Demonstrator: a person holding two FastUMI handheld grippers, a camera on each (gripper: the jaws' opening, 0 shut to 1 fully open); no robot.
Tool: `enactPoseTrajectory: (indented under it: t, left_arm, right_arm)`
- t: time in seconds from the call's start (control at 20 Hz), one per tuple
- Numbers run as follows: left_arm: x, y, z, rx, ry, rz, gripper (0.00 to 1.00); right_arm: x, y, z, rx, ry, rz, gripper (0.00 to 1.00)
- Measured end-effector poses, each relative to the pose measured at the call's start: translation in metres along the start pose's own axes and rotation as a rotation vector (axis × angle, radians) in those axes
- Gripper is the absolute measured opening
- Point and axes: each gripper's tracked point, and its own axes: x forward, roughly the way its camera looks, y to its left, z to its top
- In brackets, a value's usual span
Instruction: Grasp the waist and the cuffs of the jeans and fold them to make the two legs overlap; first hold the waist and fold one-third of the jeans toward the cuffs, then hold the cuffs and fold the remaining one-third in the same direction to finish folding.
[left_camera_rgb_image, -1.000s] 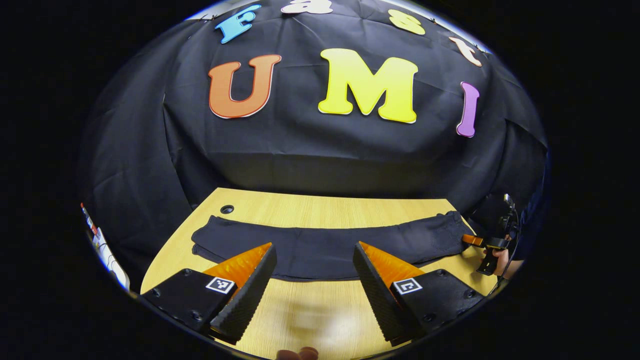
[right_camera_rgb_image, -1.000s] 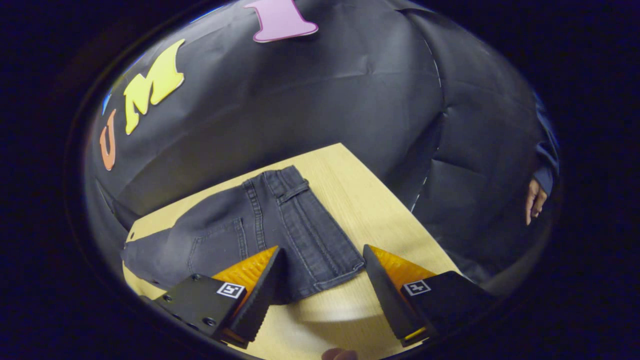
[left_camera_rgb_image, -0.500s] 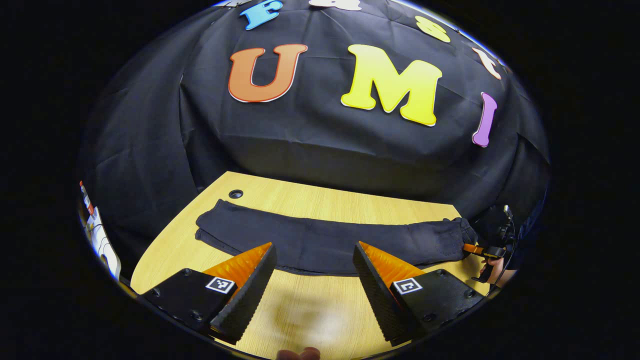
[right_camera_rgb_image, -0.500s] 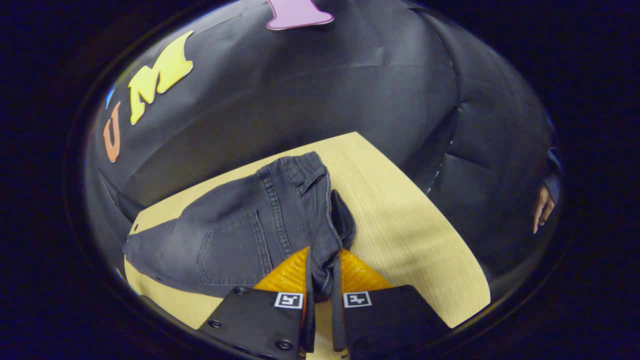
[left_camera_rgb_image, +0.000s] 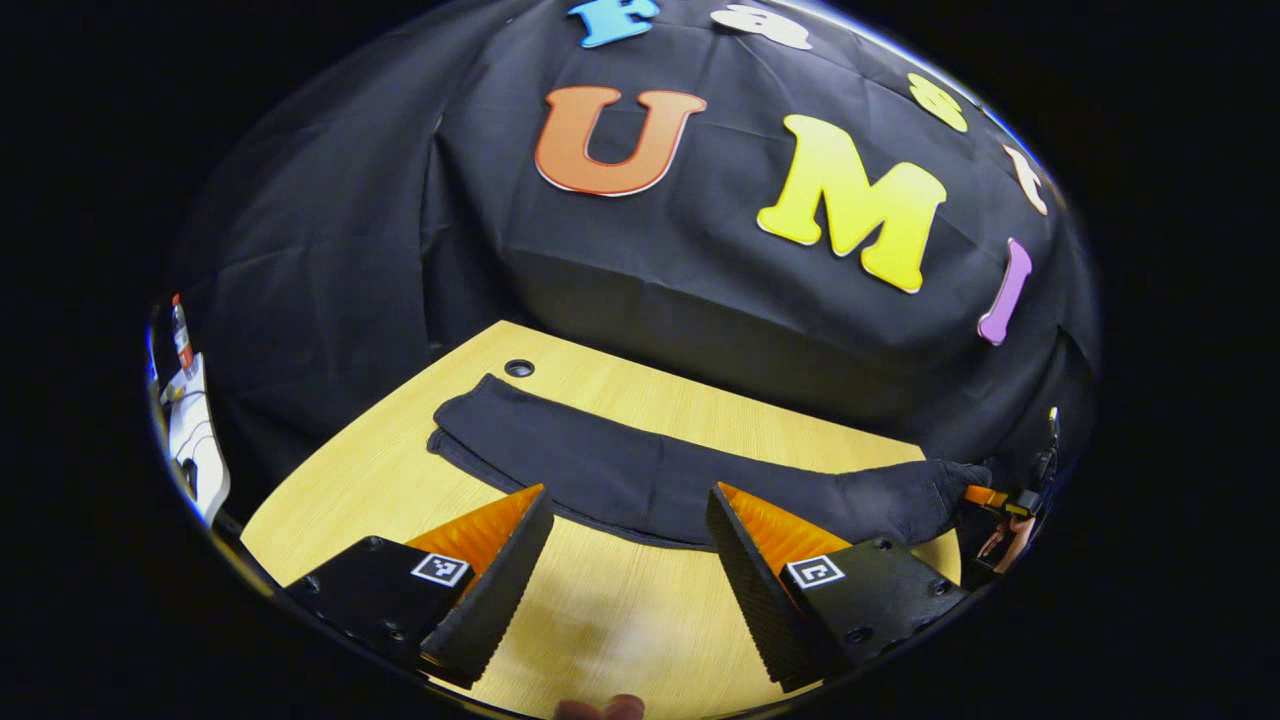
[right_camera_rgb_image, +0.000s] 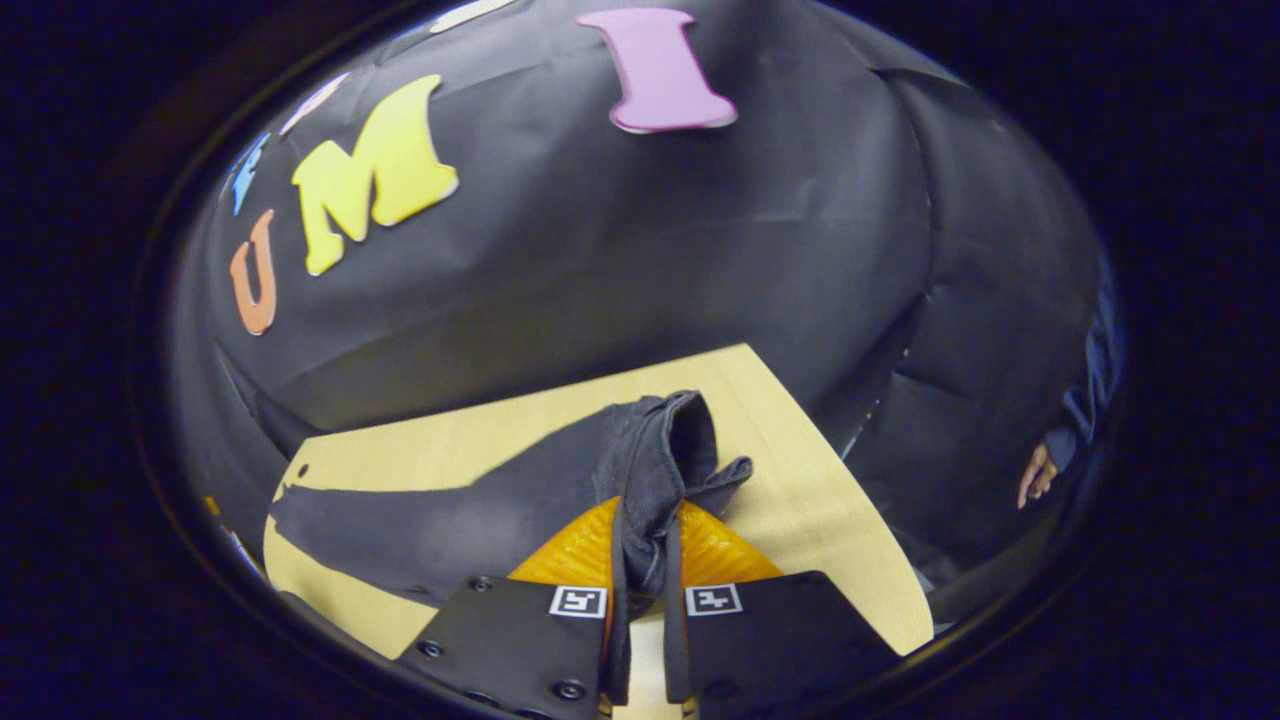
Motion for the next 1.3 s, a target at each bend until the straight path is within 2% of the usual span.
enactPoseTrajectory:
  t: [0.3,0.45,0.6,0.75,0.9,1.05,1.1,1.15,1.2,1.25,1.3]
  left_arm:
    - [-0.013,0.035,0.012,-0.007,-0.056,-0.006,0.99]
    - [-0.022,0.056,0.018,0.0,-0.086,-0.005,0.99]
    - [-0.034,0.076,0.023,0.001,-0.107,-0.007,0.99]
    - [-0.043,0.096,0.023,0.001,-0.108,-0.002,0.99]
    - [-0.052,0.118,0.024,0.004,-0.111,0.015,0.99]
    - [-0.059,0.137,0.023,0.003,-0.1,0.034,0.99]
    - [-0.06,0.143,0.023,0.0,-0.096,0.039,0.99]
    - [-0.061,0.147,0.023,-0.001,-0.094,0.043,0.99]
    - [-0.06,0.151,0.022,-0.002,-0.089,0.048,0.99]
    - [-0.059,0.155,0.021,-0.005,-0.085,0.047,0.99]
    - [-0.058,0.157,0.02,-0.009,-0.078,0.048,0.99]
  right_arm:
    - [-0.034,0.14,0.041,-0.136,-0.065,0.126,0.14]
    - [-0.044,0.222,0.041,-0.199,-0.075,0.207,0.14]
    - [-0.038,0.313,0.011,-0.265,-0.056,0.289,0.14]
    - [-0.022,0.377,-0.032,-0.312,-0.007,0.335,0.14]
    - [0.004,0.407,-0.077,-0.34,0.05,0.324,0.14]
    - [0.024,0.411,-0.108,-0.398,0.089,0.288,0.14]
    - [0.032,0.418,-0.122,-0.424,0.099,0.277,0.1]
    - [0.037,0.423,-0.133,-0.443,0.106,0.271,0.1]
    - [0.041,0.424,-0.141,-0.458,0.119,0.264,0.14]
    - [0.046,0.426,-0.15,-0.469,0.129,0.261,0.1]
    - [0.049,0.426,-0.157,-0.483,0.14,0.257,0.1]
